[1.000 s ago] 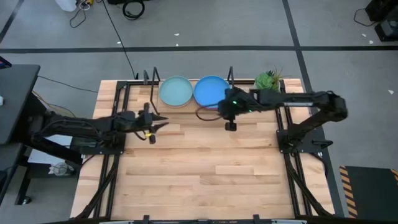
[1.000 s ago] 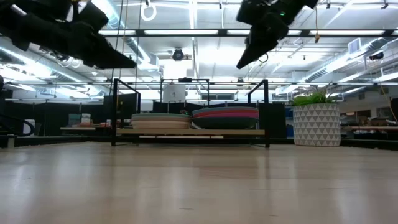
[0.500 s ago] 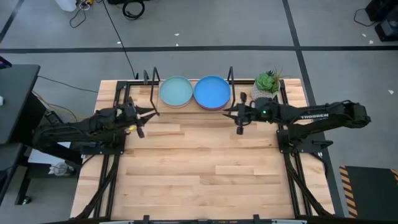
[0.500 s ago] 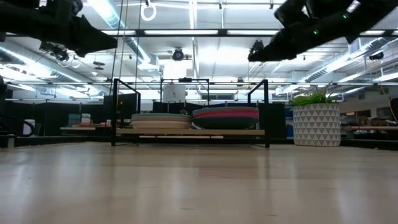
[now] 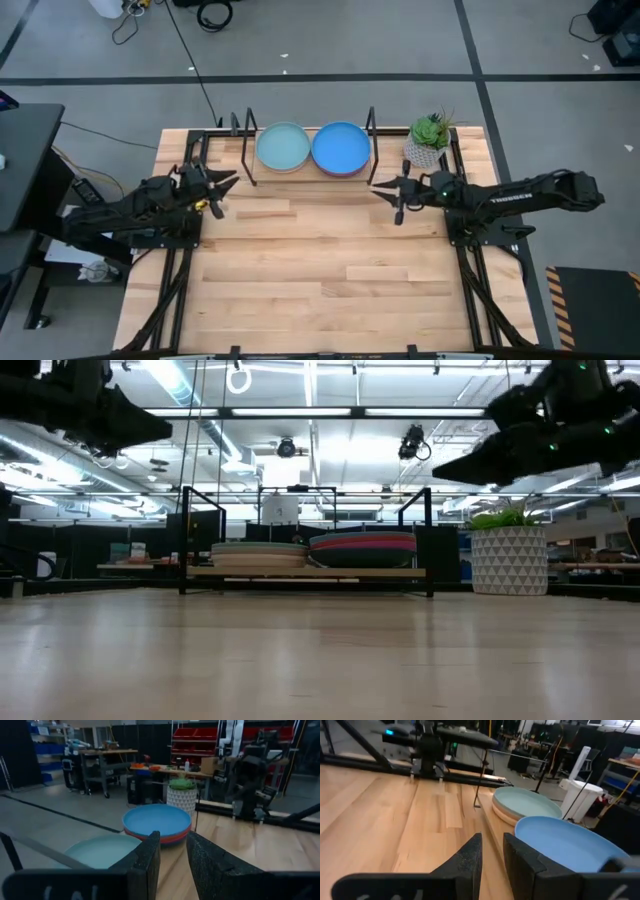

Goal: Place and stack plates onto a shelf
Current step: Return to Home Position

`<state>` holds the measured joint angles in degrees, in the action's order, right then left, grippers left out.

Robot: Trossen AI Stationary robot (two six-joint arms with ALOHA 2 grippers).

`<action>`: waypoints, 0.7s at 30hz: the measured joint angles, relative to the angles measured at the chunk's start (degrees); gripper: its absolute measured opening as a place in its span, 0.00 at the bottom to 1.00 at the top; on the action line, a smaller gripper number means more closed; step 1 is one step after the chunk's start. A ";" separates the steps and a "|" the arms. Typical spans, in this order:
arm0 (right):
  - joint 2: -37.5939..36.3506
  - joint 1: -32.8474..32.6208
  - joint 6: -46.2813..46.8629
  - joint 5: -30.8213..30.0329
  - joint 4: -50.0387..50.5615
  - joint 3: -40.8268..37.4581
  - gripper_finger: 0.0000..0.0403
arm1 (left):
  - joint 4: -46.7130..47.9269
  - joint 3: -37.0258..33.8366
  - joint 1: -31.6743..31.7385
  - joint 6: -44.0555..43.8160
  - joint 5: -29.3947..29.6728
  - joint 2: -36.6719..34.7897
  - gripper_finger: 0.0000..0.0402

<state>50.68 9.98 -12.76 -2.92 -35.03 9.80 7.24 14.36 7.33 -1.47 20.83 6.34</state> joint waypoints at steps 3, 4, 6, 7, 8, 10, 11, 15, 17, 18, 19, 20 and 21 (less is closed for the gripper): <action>-0.36 0.00 1.82 0.02 -8.16 -4.80 0.21 | -2.55 -3.78 -0.09 -2.28 -0.03 -0.53 0.25; -0.38 0.00 2.22 0.02 -11.09 -6.51 0.21 | -3.73 -5.06 -0.09 -2.64 -0.03 -0.54 0.25; -0.31 0.00 2.53 0.04 -15.61 -9.42 0.21 | -7.32 -7.17 -0.09 -2.76 -0.01 -0.58 0.25; -0.34 0.02 2.93 0.00 -15.76 -9.43 0.21 | -9.24 -7.96 -0.09 -2.62 -0.03 -0.62 0.25; -0.67 0.00 3.40 0.01 -15.01 -9.37 0.21 | -10.97 -8.71 -0.09 -2.48 -0.02 -0.76 0.25; -0.77 0.00 4.04 0.02 -14.65 -9.44 0.21 | -14.29 -10.18 -0.20 -2.27 -0.03 -0.88 0.25; -0.87 0.00 4.65 0.02 -14.19 -9.46 0.21 | -15.21 -10.67 -0.20 -1.67 -0.05 -1.25 0.25; -1.30 0.00 6.23 0.12 -13.97 -9.46 0.21 | -20.57 -13.31 -1.30 2.21 -0.22 -2.74 0.23; -1.30 0.00 6.61 0.82 -13.55 -9.46 0.21 | -22.58 -13.85 -2.02 4.41 -0.30 -3.53 0.21; -1.29 -0.03 6.56 1.25 -13.05 -9.46 0.21 | -22.79 -13.85 -2.42 5.38 -0.18 -3.71 0.20; -1.17 -0.04 6.31 1.53 -12.48 -9.46 0.21 | -23.25 -13.85 -2.75 6.37 -0.19 -3.85 0.19; -1.10 -0.04 6.13 1.69 -11.79 -9.46 0.21 | -23.48 -13.85 -3.07 6.98 -0.15 -3.90 0.18; -1.10 -0.04 6.06 1.67 -11.49 -9.46 0.21 | -24.11 -13.85 -3.36 7.88 -0.14 -3.85 0.17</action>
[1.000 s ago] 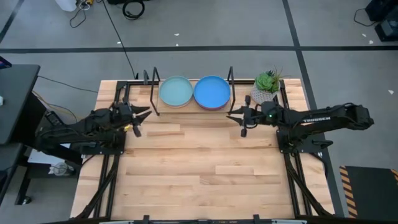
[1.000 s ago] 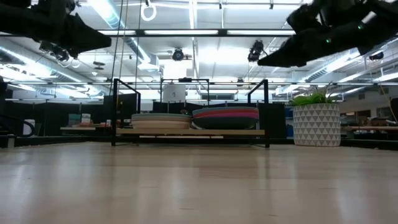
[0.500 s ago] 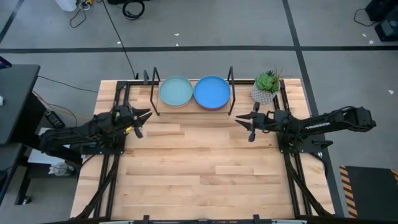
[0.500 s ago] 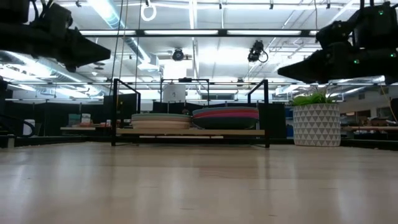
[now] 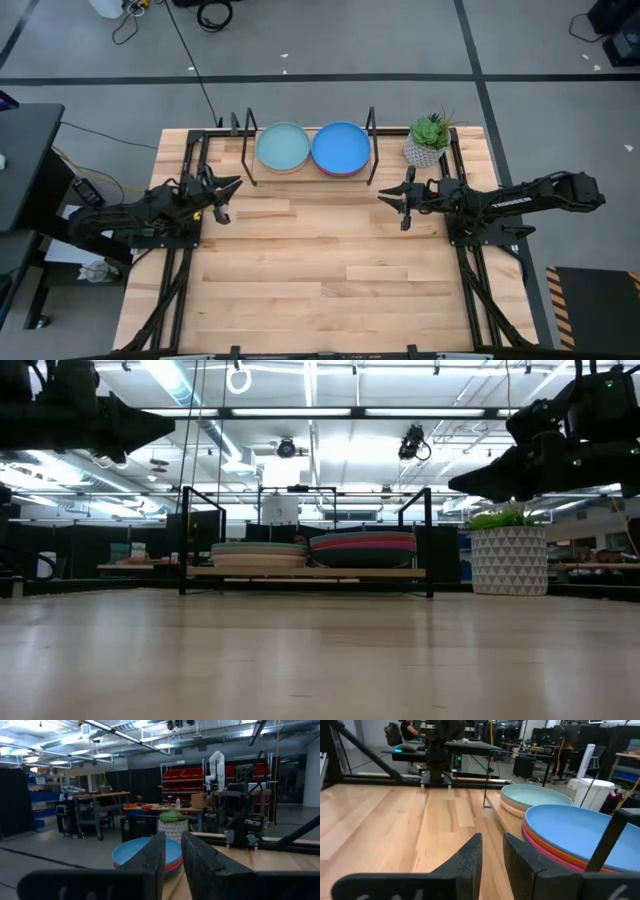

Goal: Place and stack plates onto a shelf
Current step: Return to Home Position

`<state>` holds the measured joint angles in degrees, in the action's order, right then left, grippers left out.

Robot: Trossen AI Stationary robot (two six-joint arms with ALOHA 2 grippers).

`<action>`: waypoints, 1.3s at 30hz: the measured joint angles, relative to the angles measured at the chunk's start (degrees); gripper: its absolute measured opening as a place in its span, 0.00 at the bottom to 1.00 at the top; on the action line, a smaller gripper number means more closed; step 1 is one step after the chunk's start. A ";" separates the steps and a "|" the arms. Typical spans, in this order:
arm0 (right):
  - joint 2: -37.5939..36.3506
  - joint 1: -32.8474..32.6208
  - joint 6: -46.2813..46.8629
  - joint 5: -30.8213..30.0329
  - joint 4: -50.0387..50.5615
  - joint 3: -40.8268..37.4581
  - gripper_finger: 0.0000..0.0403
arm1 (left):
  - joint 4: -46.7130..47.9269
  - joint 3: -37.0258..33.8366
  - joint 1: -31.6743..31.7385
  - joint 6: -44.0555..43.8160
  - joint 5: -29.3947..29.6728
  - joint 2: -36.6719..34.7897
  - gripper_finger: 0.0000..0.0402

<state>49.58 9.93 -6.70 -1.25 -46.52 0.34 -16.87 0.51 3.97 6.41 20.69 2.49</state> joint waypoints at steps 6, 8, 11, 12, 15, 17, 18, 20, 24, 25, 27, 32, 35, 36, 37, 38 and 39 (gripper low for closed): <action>-0.02 0.02 -1.99 -2.00 -0.84 0.00 0.21 | 1.14 0.00 -0.38 -0.04 0.06 0.10 0.14; -0.01 0.02 -9.16 -4.05 0.46 0.00 0.21 | 2.91 -0.01 -0.33 0.06 0.07 0.15 0.14; 0.00 0.02 -16.46 -6.43 0.53 0.00 0.21 | 3.60 -0.02 0.13 5.49 0.08 0.15 0.14; 0.00 0.04 -17.27 -6.62 0.48 0.00 0.21 | 3.56 -0.02 0.29 9.91 0.09 0.14 0.14; 0.00 0.04 -17.09 -6.63 0.00 0.00 0.21 | 3.58 -0.04 0.41 19.64 0.09 0.13 0.14; 0.00 0.02 -17.09 -6.61 0.01 0.00 0.21 | 3.62 -0.04 0.41 22.70 0.09 0.13 0.14; 0.00 0.02 -17.09 -6.63 -0.04 0.00 0.21 | 3.60 -0.04 0.41 23.04 0.09 0.13 0.14; 0.00 0.02 -17.09 -6.63 -0.04 0.00 0.21 | 3.60 -0.04 0.41 22.97 0.09 0.13 0.14; 0.00 0.02 -17.07 -6.62 -0.04 0.00 0.21 | 3.60 -0.04 0.41 22.50 0.09 0.13 0.14; 0.00 0.02 -17.09 -6.61 -0.05 0.00 0.21 | 3.60 -0.04 0.41 22.50 0.09 0.13 0.14; 0.00 0.04 -17.07 -6.61 -0.07 0.00 0.21 | 3.60 -0.05 0.41 22.45 0.09 0.13 0.14; 0.00 0.03 -17.07 -6.61 -0.07 0.00 0.21 | 3.60 -0.07 0.41 22.34 0.09 0.13 0.14; 0.00 0.03 -17.07 -6.61 -0.07 0.00 0.21 | 3.60 -0.07 0.41 22.32 0.09 0.13 0.14; 0.00 0.02 -17.07 -6.61 -0.07 0.00 0.21 | 3.60 -0.07 0.41 22.32 0.09 0.13 0.14; 0.00 0.02 -17.07 -6.61 -0.07 0.00 0.21 | 3.60 -0.07 0.41 22.32 0.09 0.13 0.14; 0.00 0.04 -17.05 -6.61 -0.07 0.00 0.21 | 3.60 -0.07 0.41 22.32 0.09 0.13 0.14; 0.00 0.04 -17.05 -6.61 -0.07 0.00 0.21 | 3.60 -0.07 0.41 22.32 0.09 0.13 0.14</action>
